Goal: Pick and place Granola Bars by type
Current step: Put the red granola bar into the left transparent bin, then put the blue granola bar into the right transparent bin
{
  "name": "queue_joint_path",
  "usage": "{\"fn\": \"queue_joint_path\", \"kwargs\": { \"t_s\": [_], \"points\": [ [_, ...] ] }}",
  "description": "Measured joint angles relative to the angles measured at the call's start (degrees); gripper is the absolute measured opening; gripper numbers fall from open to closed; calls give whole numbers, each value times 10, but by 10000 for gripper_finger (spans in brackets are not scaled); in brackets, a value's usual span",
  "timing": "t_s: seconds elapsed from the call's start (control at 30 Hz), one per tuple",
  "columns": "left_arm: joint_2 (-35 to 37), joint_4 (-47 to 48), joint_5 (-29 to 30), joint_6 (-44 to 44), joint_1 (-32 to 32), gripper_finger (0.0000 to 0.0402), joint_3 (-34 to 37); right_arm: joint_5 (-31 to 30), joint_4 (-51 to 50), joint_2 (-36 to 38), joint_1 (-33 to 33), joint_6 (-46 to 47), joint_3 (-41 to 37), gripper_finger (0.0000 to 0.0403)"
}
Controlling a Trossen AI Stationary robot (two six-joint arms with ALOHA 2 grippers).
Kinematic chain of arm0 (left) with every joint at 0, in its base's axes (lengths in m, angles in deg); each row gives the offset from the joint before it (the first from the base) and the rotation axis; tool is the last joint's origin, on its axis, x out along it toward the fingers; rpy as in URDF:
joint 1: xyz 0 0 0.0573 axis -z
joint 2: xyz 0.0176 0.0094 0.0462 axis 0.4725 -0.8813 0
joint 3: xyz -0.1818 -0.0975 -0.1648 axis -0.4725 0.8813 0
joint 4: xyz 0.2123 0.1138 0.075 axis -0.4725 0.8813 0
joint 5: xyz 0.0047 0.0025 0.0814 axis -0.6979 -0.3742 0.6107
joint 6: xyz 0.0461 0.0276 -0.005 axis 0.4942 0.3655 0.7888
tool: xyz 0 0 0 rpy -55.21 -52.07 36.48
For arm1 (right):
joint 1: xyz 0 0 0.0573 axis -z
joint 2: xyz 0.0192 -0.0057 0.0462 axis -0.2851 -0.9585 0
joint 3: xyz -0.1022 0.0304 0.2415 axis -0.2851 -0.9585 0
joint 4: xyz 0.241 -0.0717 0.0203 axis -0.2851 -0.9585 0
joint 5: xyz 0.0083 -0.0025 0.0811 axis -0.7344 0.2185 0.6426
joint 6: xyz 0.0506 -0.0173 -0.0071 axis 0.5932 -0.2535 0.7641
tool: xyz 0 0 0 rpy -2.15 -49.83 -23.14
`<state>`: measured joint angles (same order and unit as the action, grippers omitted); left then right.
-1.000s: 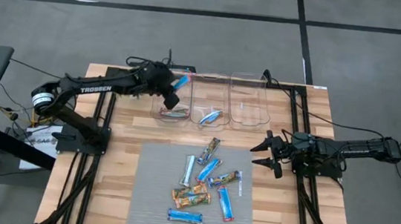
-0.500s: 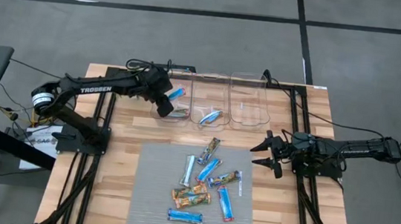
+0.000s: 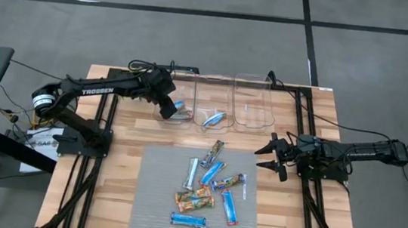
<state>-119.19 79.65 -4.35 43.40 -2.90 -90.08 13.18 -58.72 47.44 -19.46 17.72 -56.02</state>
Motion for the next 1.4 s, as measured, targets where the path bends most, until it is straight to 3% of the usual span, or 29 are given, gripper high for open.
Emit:
{"fn": "queue_joint_path", "kwargs": {
  "t_s": [0.27, 0.63, 0.77, 1.07, 1.4],
  "points": [
    [0, -77, 0, -3, 0, 176, 0, 0, 0, 0, 0, 0, 0, 226],
    [0, -375, -6, -20, 0, 176, 0, 0, 0, 0, 0, 0, 0, 226],
    [0, -449, -38, -37, 0, 176, 0, 0, 0, 0, 0, 0, 0, 226],
    [0, -457, -76, -49, 14, 176, 0, 0, 0, 0, 0, 0, 0, 226],
    [0, -457, -80, -49, 115, 176, 0, 0, 0, 0, 0, 0, 0, 226]
  ]
}}
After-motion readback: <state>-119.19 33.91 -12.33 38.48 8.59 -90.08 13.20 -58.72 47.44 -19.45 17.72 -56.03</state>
